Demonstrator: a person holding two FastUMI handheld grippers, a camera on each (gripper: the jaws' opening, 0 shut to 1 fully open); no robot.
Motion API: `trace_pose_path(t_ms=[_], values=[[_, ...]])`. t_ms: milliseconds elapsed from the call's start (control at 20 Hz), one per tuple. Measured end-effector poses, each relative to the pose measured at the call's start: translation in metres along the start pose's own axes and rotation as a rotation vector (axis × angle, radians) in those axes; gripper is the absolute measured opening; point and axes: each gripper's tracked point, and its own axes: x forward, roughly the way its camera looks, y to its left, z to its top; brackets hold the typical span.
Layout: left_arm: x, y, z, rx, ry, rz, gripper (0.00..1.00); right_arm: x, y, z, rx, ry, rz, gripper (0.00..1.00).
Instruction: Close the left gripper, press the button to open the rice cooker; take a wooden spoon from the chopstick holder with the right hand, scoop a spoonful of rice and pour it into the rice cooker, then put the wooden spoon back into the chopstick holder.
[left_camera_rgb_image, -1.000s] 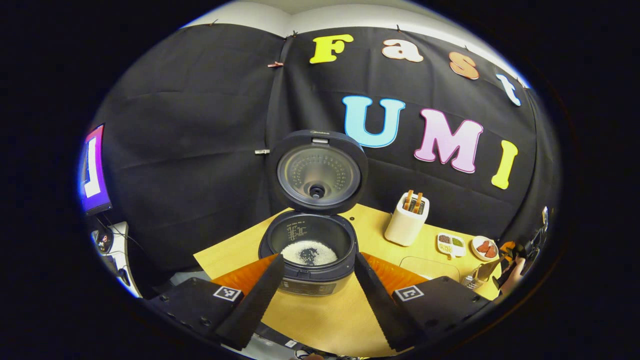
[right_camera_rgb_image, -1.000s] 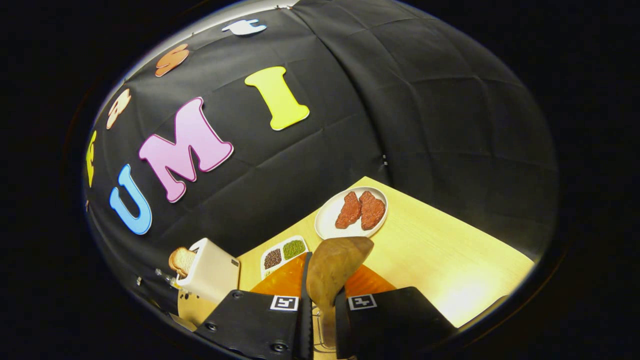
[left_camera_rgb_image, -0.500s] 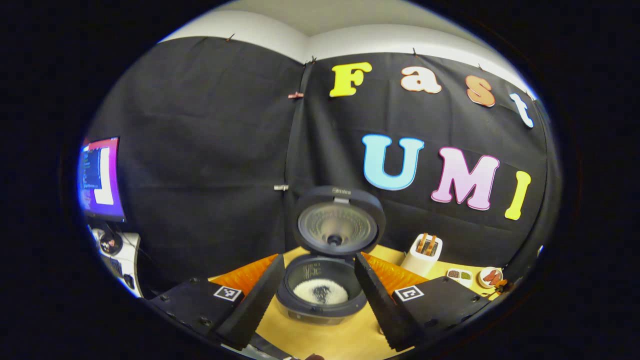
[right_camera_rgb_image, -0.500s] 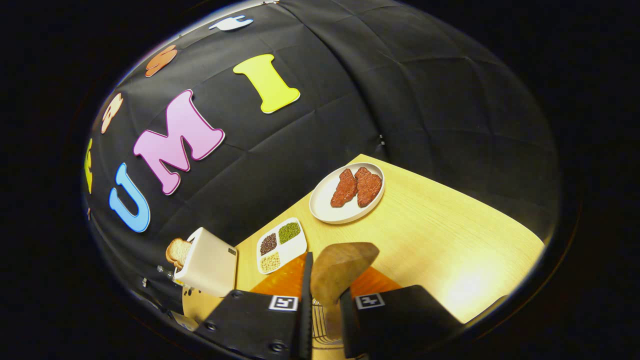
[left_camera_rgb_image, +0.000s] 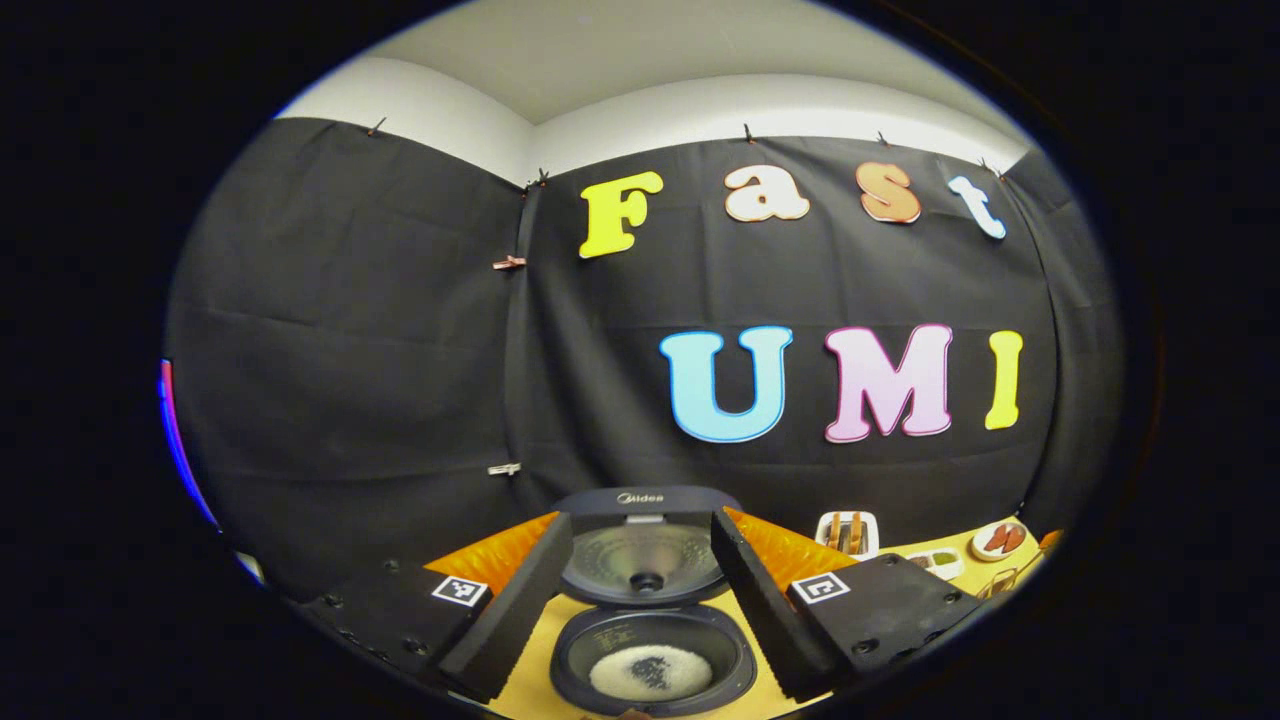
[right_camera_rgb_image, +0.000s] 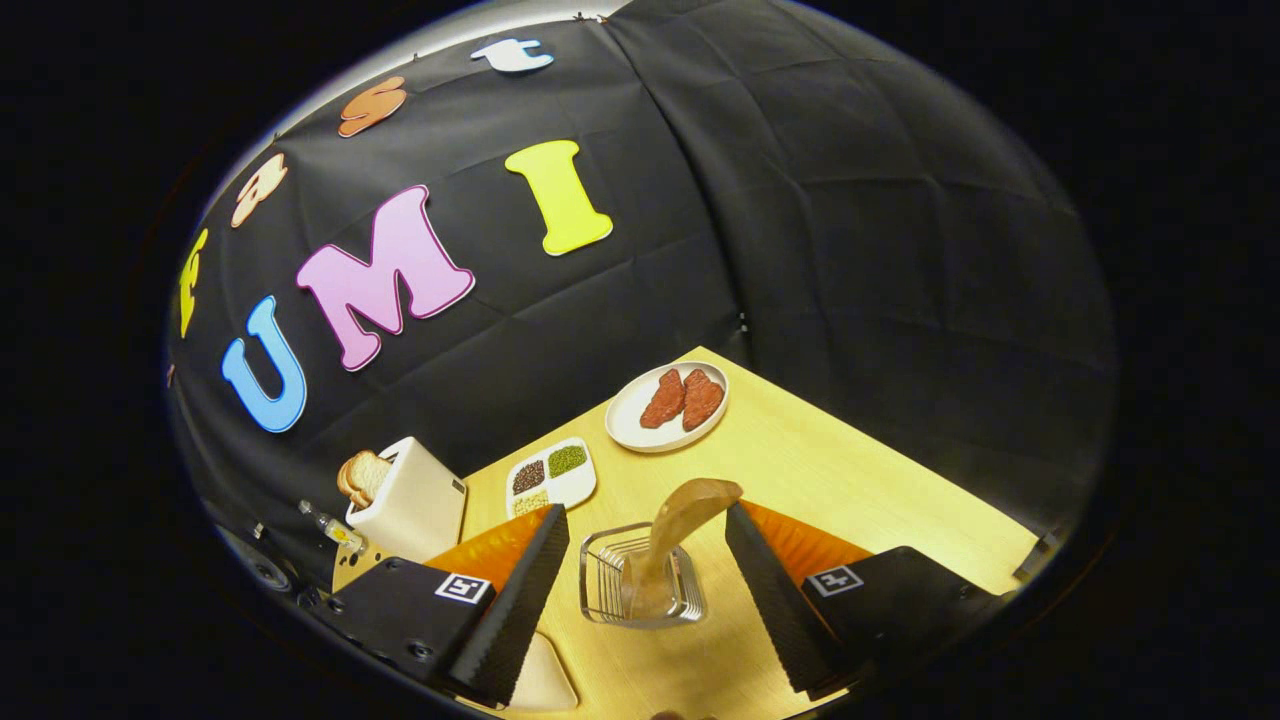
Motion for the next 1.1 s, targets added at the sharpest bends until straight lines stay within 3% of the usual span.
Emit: trace_pose_path(t_ms=[400, 600, 900, 1100], values=[[0.097, 0.013, 0.006, -0.013, -0.106, -0.092, 0.94, -0.1, 0.001, -0.008, -0.102, -0.071, -0.044, 0.98], [0.128, 0.003, -0.015, -0.051, -0.06, -0.122, 0.94, -0.132, 0.002, -0.024, -0.114, -0.05, -0.052, 0.99], [0.138, 0.002, -0.029, 0.06, 0.009, -0.077, 0.98, -0.141, 0.013, -0.04, -0.137, -0.011, -0.041, 0.99], [0.119, 0.0, -0.035, 0.036, 0.087, -0.068, 0.99, -0.131, 0.028, -0.045, -0.143, 0.004, -0.005, 0.99]])
